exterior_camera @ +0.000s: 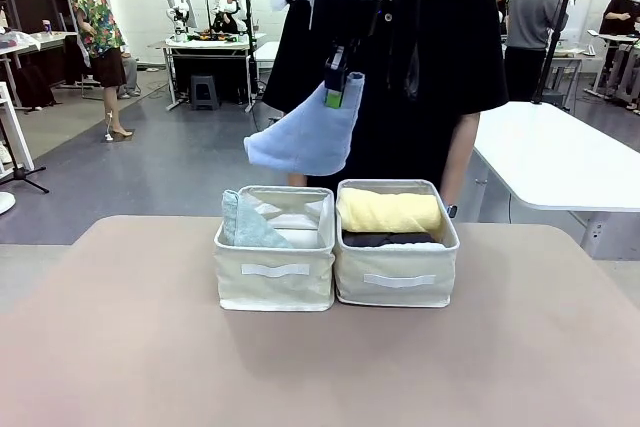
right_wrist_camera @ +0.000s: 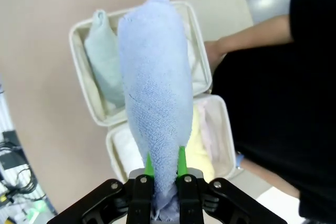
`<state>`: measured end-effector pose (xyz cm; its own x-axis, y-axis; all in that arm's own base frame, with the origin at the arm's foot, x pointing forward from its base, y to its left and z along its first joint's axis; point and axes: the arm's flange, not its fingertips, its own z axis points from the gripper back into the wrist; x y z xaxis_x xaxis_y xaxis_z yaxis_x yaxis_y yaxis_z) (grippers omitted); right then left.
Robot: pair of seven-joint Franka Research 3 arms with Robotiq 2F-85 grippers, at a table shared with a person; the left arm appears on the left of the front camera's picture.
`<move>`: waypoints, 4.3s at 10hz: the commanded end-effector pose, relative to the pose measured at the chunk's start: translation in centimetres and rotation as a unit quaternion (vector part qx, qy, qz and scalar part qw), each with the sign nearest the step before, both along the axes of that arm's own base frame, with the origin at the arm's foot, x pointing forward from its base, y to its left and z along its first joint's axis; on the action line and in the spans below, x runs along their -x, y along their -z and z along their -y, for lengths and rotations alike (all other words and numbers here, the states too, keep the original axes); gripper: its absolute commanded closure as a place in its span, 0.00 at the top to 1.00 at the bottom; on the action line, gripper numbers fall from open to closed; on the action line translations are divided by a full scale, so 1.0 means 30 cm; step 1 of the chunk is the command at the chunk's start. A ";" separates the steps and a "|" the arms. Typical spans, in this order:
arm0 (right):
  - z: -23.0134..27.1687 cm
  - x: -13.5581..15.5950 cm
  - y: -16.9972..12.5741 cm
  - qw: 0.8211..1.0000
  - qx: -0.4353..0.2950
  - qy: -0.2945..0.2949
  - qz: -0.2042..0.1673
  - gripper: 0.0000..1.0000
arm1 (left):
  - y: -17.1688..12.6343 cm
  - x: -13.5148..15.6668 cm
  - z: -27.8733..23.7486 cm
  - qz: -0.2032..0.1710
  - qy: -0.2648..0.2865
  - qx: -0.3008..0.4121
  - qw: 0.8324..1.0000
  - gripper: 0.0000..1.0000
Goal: Sort the towels based on their folding style.
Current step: Pick up another triangle-folded towel from the table and place it in the left Fabric basket.
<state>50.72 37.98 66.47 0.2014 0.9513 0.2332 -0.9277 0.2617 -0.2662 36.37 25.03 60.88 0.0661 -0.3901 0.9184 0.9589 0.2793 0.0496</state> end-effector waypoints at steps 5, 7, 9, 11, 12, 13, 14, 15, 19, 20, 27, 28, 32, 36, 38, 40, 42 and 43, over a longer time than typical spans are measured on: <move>-0.015 -0.034 0.039 1.000 -0.004 -0.001 -0.008 0.17 | -0.002 0.004 0.002 0.007 -0.001 0.005 1.000 1.00; -0.015 -0.034 0.039 1.000 -0.004 -0.001 -0.008 0.17 | -0.002 0.004 0.002 0.007 -0.001 0.005 1.000 1.00; -0.015 -0.034 0.039 1.000 -0.004 -0.001 -0.008 0.17 | -0.002 0.004 0.002 0.007 -0.001 0.005 1.000 1.00; -0.018 -0.042 0.040 1.000 -0.008 0.000 -0.010 0.17 | -0.002 0.004 0.002 0.007 -0.001 0.005 1.000 1.00; -0.042 -0.073 0.047 1.000 0.002 -0.025 -0.016 0.17 | -0.002 0.004 0.002 0.007 -0.001 0.005 1.000 1.00; -0.051 -0.114 0.046 1.000 0.005 -0.007 -0.023 0.17 | -0.002 0.004 0.002 0.007 -0.001 0.005 1.000 1.00; -0.053 -0.153 0.049 0.999 0.009 0.001 -0.032 0.17 | -0.002 0.004 0.002 0.007 -0.001 0.005 1.000 1.00; -0.060 -0.192 0.072 0.999 0.015 0.006 -0.044 0.17 | -0.002 0.004 0.002 0.007 -0.001 0.005 1.000 1.00; -0.137 -0.298 0.182 0.996 0.021 -0.015 -0.080 0.17 | -0.002 0.004 0.002 0.007 -0.001 0.005 1.000 1.00; -0.160 -0.308 0.213 0.996 0.024 -0.019 -0.082 0.17 | -0.002 0.004 0.002 0.007 -0.001 0.005 1.000 1.00; -0.175 -0.343 0.378 0.990 0.061 -0.034 -0.123 0.17 | -0.002 0.004 0.002 0.007 -0.001 0.005 1.000 1.00; -0.177 -0.347 0.409 0.988 0.065 -0.038 -0.134 0.17 | -0.002 0.004 0.002 0.007 -0.001 0.005 1.000 1.00; -0.197 -0.365 0.523 0.988 0.052 -0.065 -0.128 0.17 | -0.002 0.004 0.002 0.007 -0.001 0.005 1.000 1.00; -0.237 -0.375 0.622 0.988 0.043 -0.081 -0.122 0.17 | -0.002 0.004 0.002 0.007 -0.001 0.005 1.000 1.00; -0.252 -0.379 0.677 0.987 0.048 -0.086 -0.124 0.17 | -0.002 0.004 0.002 0.007 -0.001 0.005 1.000 1.00; -0.264 -0.380 0.734 0.985 0.058 -0.093 -0.133 0.17 | -0.002 0.004 0.002 0.007 -0.001 0.005 1.000 1.00; -0.278 -0.380 0.799 0.981 0.077 -0.097 -0.150 0.17 | -0.002 0.004 0.002 0.007 -0.001 0.005 1.000 1.00; -0.286 -0.379 0.821 0.979 0.085 -0.100 -0.154 0.17 | -0.002 0.004 0.002 0.007 -0.001 0.005 1.000 1.00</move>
